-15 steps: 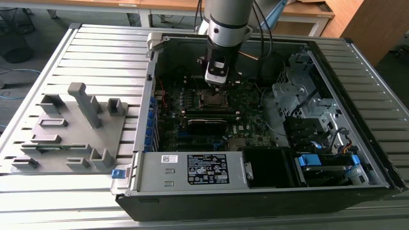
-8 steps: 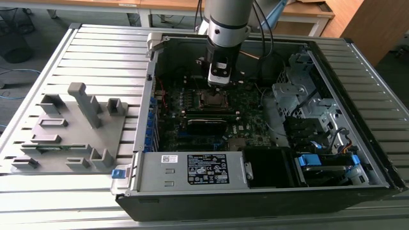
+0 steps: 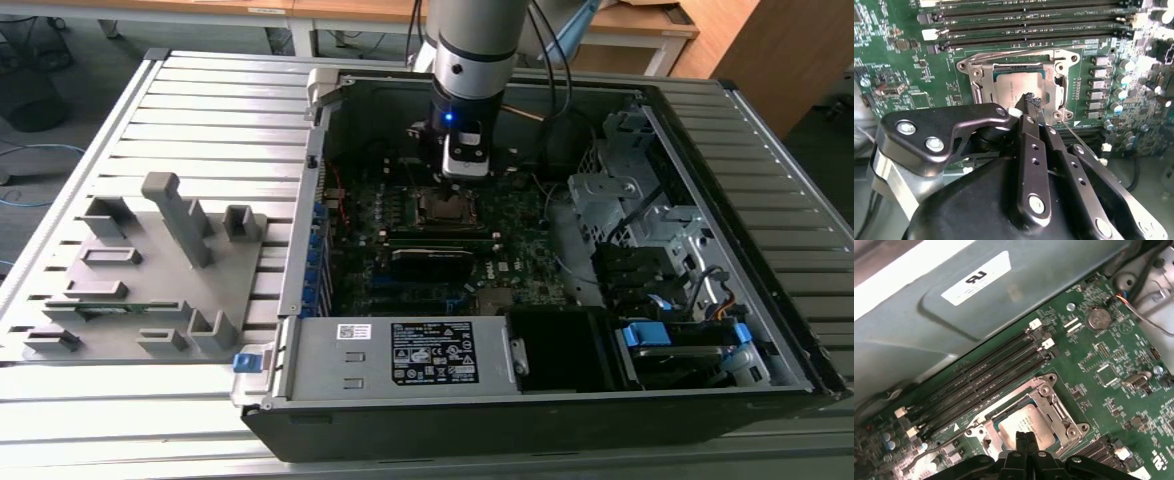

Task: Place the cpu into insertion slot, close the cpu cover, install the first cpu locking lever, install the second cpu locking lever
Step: 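Close the cpu cover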

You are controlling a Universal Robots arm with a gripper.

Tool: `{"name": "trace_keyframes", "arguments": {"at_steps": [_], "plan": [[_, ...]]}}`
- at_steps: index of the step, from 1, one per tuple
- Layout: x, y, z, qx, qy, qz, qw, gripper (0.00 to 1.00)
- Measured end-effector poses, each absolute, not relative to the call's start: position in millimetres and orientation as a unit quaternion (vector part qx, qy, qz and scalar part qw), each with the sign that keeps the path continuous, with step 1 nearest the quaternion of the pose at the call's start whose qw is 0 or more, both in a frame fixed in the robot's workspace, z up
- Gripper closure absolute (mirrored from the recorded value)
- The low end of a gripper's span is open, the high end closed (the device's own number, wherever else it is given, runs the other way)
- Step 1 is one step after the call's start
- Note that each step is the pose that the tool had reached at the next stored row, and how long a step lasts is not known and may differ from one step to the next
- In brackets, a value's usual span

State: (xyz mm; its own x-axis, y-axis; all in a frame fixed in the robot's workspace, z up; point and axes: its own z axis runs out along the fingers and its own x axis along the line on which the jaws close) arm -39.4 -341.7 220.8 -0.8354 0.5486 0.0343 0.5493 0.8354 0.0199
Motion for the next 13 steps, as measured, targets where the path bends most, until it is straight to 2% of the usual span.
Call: {"name": "trace_keyframes", "arguments": {"at_steps": [13], "plan": [[-39.4, -341.7, 219.3, -0.194, -0.981, -0.013, 0.015, 0.89]]}}
